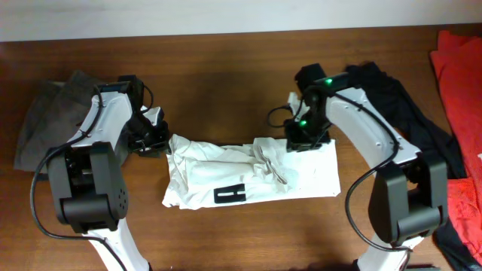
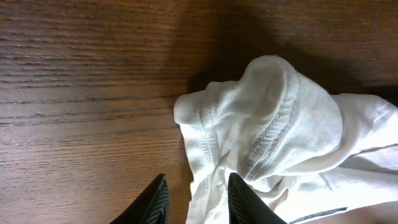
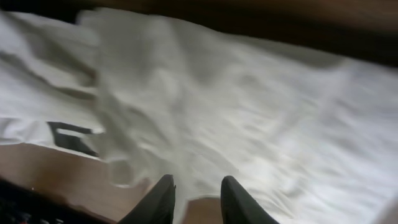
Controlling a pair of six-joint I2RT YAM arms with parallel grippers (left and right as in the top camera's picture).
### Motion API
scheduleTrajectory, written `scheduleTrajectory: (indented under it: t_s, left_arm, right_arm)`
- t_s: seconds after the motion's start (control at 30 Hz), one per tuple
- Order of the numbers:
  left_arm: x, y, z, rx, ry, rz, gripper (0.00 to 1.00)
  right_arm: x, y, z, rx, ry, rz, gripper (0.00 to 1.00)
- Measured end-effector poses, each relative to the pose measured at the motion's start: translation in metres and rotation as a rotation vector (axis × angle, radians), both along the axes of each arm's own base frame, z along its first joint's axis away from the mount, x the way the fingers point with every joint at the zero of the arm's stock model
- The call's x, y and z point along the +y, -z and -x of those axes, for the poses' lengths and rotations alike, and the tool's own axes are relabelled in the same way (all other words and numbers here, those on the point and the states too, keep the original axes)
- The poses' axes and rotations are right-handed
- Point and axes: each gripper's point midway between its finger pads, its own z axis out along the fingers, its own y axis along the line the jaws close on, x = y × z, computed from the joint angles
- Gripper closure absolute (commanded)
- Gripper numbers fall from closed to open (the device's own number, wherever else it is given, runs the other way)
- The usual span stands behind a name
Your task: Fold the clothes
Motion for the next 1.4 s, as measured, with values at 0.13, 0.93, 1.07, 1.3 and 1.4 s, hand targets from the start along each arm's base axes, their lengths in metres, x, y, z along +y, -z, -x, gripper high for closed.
scheduleTrajectory:
  t_s: [0.13,0.93,1.07,1.3,1.4]
  left_arm:
    - [0.0,0.0,0.0,0.0,0.0,0.0,0.68]
    - [-0.001,-0.002,0.008,0.033,0.003,0.006,0.67]
    - [-0.009,-0.004,0.008,0.029,0.017,0.055,0.67]
    - [-0.018,-0.007,0.008,0.018,0.044,0.115,0.67]
    - [-0.018,-0.007,0.008,0.014,0.057,0.122,0.66]
  right_arm:
    - [-0.012,0.001,0.007,0.036,0.024,0.029,0.74]
    - [0.075,0.065,0.061,-0.009,-0.201,0.005,0.83]
    - [0.057,0.054,0.061,0.031,-0.17,0.057,0.83]
    - [0.017,-0.012,0.022,-0.113,-0.065,0.125,0.81]
    - [-0.004,-0.029,0.016,-0.147,-0.018,0.154,0.81]
